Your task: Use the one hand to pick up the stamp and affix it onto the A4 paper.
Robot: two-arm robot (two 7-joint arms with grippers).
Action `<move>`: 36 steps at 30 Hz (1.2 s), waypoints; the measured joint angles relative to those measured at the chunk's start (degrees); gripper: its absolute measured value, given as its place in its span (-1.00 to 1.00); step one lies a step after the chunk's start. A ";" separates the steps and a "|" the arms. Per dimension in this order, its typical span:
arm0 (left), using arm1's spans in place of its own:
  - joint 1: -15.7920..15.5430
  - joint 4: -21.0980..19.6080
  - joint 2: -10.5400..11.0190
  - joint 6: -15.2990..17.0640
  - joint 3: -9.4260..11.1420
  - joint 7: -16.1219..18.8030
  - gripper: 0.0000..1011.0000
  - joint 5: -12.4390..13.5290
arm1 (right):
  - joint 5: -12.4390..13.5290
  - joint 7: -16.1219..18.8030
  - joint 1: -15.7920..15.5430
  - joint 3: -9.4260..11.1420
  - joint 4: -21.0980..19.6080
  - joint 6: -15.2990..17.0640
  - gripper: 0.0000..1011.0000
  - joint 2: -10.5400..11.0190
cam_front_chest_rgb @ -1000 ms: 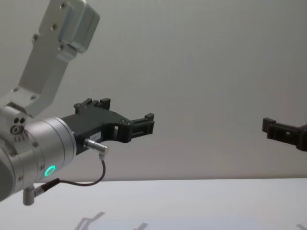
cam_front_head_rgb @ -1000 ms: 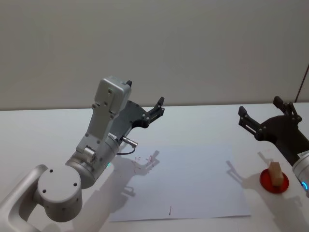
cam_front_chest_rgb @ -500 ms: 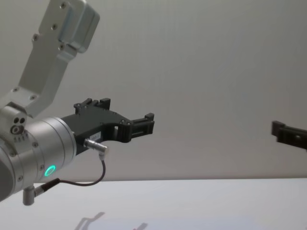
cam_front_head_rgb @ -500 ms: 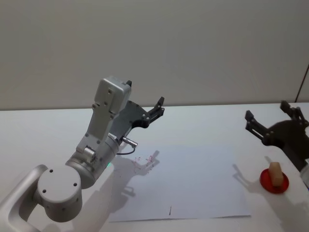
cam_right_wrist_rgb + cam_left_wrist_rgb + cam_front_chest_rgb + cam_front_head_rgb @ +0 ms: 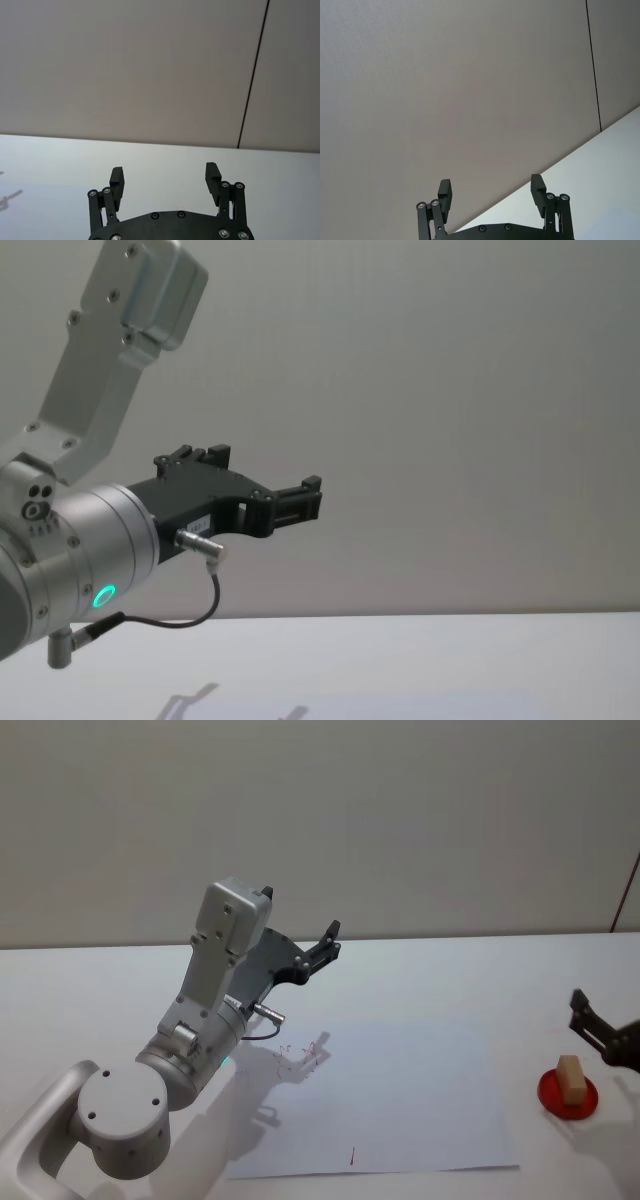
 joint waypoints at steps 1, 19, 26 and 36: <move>0.00 0.00 0.00 0.00 0.00 0.00 0.98 0.00 | 0.34 -0.66 -1.05 0.30 -0.57 0.18 0.98 0.39; 0.00 0.00 0.00 0.00 0.00 0.00 0.98 0.00 | 2.71 -1.29 -3.94 0.21 -0.19 6.47 0.98 -0.42; 0.00 0.00 0.00 0.00 0.00 0.00 0.98 0.00 | 2.35 -1.10 -2.93 -0.39 1.79 8.93 0.98 -1.87; 0.00 0.00 0.00 0.00 0.00 0.00 0.98 0.00 | 0.70 -0.32 -0.63 -1.22 5.10 11.17 0.98 -4.07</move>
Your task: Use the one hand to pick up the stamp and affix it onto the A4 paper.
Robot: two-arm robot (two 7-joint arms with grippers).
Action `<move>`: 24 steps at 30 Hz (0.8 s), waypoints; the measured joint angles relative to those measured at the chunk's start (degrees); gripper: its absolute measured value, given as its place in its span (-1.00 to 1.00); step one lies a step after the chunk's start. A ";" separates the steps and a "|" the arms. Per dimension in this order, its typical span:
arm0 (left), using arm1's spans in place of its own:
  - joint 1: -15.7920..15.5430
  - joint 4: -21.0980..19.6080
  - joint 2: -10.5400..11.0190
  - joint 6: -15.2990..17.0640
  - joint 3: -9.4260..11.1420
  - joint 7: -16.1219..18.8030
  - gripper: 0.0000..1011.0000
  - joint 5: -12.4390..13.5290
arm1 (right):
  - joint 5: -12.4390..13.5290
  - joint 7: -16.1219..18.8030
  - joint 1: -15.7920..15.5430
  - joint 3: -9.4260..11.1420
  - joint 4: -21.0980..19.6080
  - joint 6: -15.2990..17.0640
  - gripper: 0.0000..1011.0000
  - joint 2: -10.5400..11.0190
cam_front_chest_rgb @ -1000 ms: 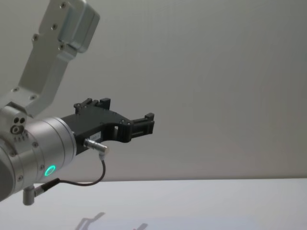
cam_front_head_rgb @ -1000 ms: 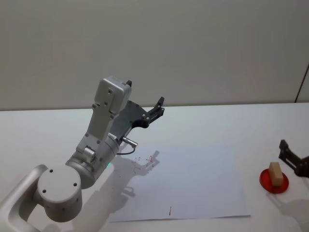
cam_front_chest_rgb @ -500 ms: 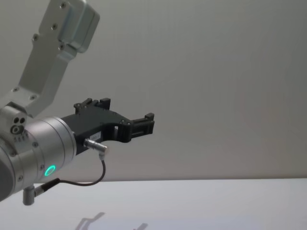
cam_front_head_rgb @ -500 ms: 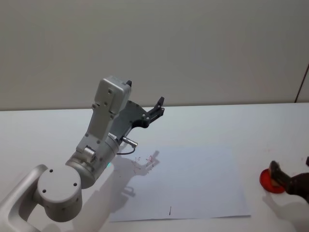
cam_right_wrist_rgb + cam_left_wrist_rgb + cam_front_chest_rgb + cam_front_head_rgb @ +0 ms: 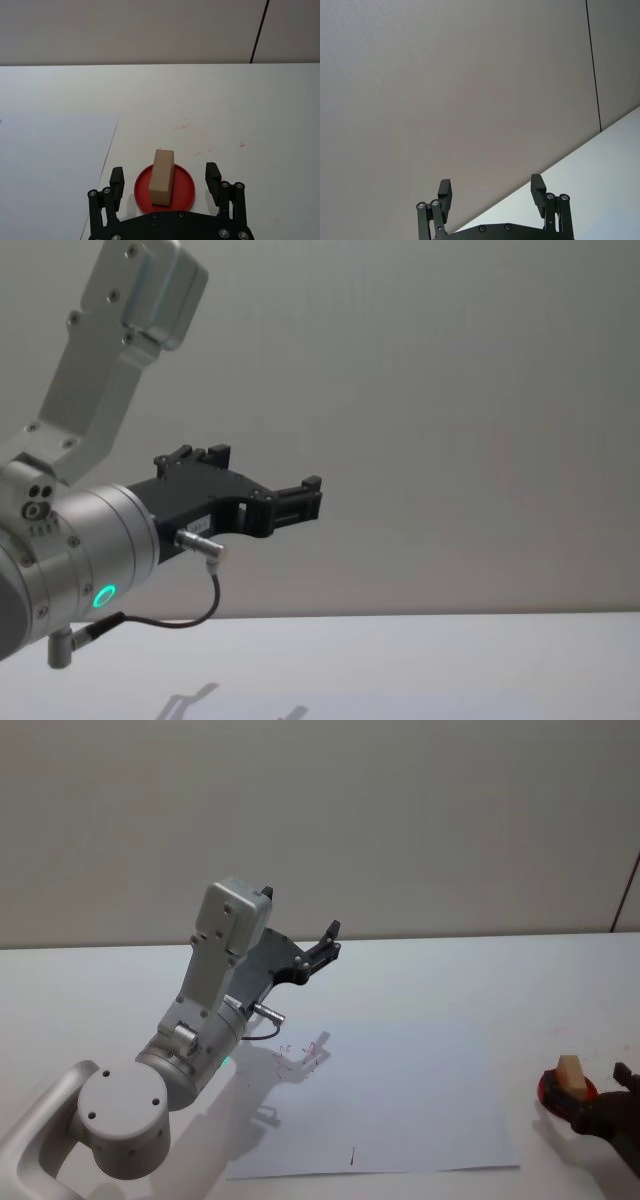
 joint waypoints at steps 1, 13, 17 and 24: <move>0.00 0.00 0.00 0.00 0.00 0.00 0.98 0.00 | -0.15 0.08 0.16 -0.07 0.22 0.11 0.98 -0.15; 0.00 0.00 0.00 0.00 0.00 0.00 0.98 0.00 | -2.00 0.96 2.07 -0.75 2.71 1.29 0.67 -1.80; 0.00 0.00 0.00 0.00 0.00 0.00 0.98 0.00 | -2.28 1.10 2.37 -0.86 3.12 1.46 0.46 -2.05; 0.00 0.00 0.00 0.00 0.00 0.00 0.98 0.00 | -2.63 1.27 2.75 -0.99 3.60 1.68 0.06 -2.36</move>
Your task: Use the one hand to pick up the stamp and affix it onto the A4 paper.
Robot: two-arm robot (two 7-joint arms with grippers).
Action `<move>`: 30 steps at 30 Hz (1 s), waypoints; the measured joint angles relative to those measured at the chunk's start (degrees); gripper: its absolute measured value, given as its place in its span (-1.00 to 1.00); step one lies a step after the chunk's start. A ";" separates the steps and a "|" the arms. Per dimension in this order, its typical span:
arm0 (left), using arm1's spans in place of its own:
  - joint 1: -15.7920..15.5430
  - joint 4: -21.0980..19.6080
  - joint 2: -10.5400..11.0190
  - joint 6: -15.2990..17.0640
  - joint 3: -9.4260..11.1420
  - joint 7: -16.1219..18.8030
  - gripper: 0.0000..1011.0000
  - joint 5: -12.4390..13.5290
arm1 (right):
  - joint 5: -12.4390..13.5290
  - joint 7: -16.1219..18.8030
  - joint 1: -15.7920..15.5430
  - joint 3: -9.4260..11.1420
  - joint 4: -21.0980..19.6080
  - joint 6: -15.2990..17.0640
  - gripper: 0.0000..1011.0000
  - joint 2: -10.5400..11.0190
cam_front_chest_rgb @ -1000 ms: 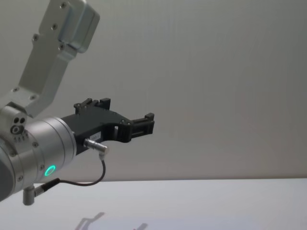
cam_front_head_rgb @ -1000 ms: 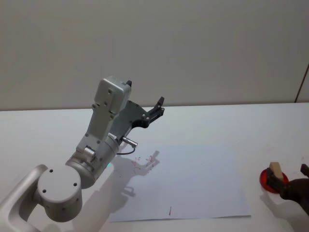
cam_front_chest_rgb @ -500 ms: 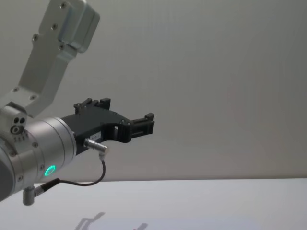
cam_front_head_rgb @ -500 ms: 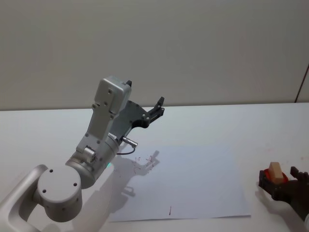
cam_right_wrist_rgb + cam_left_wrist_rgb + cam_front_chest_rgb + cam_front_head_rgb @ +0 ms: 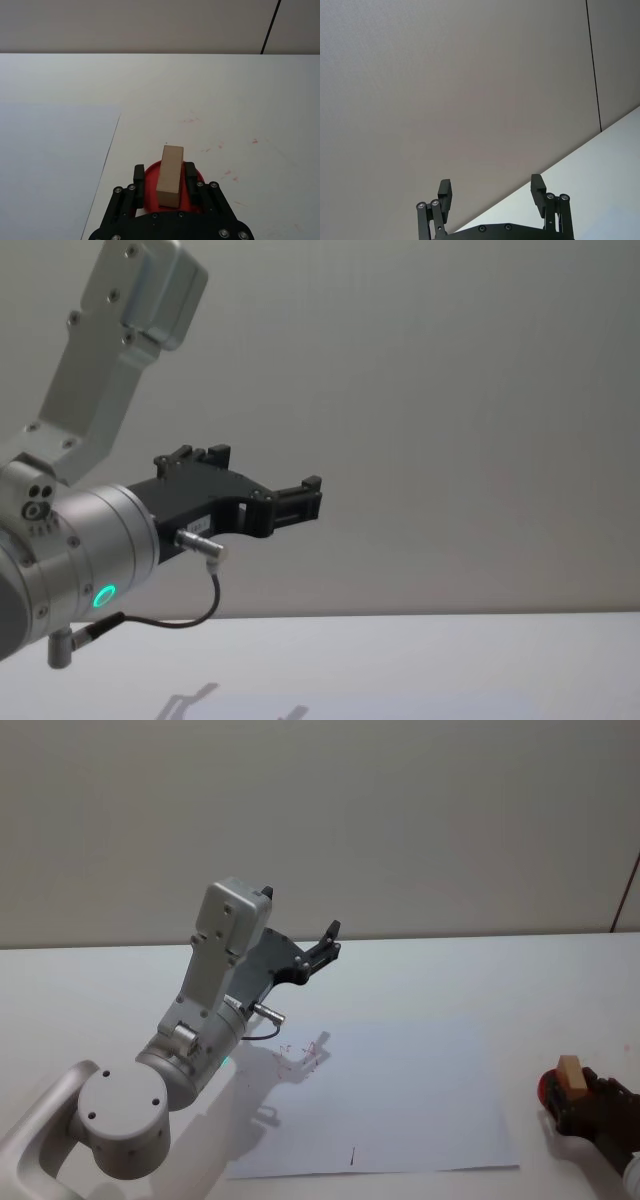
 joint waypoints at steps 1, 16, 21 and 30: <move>0.00 0.00 0.00 0.00 0.00 0.00 0.98 0.00 | 0.00 0.00 0.00 0.00 0.00 0.00 -0.04 0.00; 0.00 0.00 0.00 0.00 0.00 0.00 0.98 0.00 | -0.62 0.45 0.30 -0.08 0.26 0.07 -0.57 -0.20; 0.00 0.00 0.00 0.00 0.00 0.00 0.98 0.00 | -1.70 2.02 0.74 -0.05 -0.26 -0.68 -0.57 0.03; 0.00 0.00 0.00 0.00 0.00 0.00 0.98 0.00 | -3.80 7.28 2.61 -0.32 -1.01 -1.71 -0.57 0.17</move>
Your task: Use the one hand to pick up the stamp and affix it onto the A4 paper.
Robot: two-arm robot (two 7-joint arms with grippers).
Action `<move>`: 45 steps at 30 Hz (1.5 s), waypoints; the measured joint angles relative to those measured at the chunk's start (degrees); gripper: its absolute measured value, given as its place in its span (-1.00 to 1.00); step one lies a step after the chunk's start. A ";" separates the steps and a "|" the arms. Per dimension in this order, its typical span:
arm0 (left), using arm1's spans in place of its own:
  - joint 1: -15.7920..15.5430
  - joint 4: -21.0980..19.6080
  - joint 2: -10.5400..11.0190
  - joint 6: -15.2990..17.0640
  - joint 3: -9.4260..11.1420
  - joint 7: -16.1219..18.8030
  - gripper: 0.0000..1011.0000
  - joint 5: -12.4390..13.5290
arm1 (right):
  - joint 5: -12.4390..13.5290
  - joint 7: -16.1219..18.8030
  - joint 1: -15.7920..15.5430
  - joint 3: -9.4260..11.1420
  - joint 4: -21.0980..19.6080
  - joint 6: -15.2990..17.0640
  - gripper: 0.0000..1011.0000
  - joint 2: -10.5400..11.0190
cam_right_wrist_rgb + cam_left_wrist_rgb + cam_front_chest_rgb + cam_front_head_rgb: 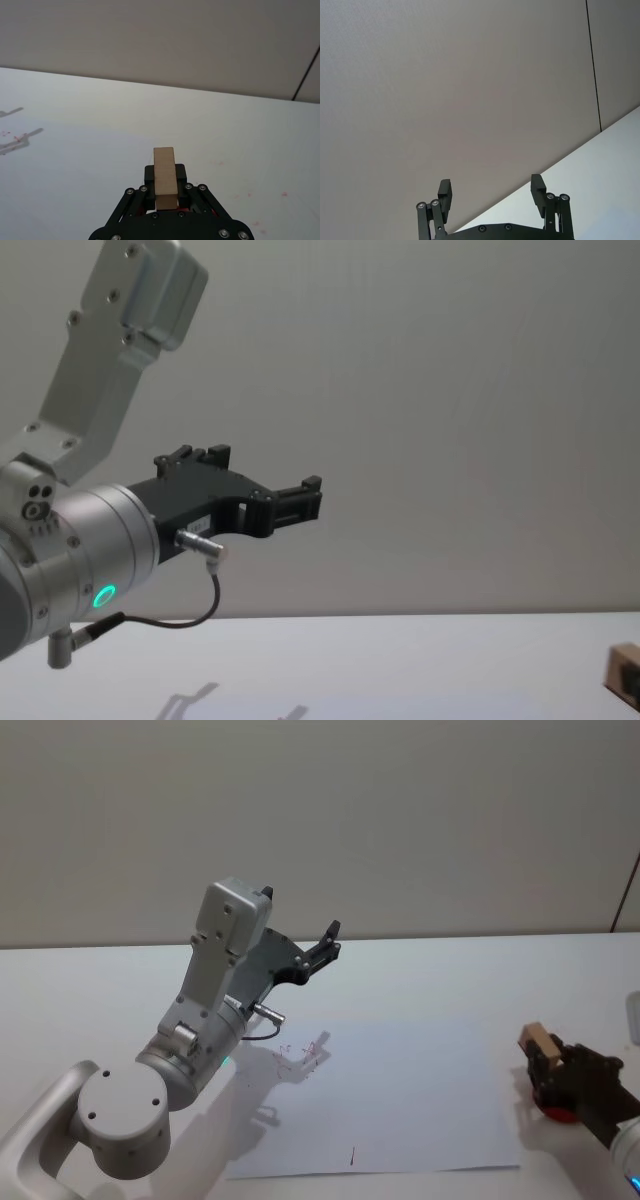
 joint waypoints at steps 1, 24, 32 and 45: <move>0.00 0.00 0.00 0.00 0.00 0.00 0.98 0.00 | -0.15 0.50 0.13 -0.03 -0.01 -0.05 -0.57 -0.01; 0.00 0.00 0.00 0.00 0.00 0.00 0.98 0.00 | -2.65 20.45 9.04 -1.84 5.16 2.88 -0.57 -1.71; 0.00 0.00 0.00 0.00 0.00 0.00 0.98 0.00 | -3.63 28.07 12.54 -2.62 9.46 6.79 -0.57 -2.27; 0.00 0.00 0.00 0.00 0.00 0.00 0.98 0.00 | -6.97 35.77 16.10 -3.77 15.21 11.88 -0.57 -2.43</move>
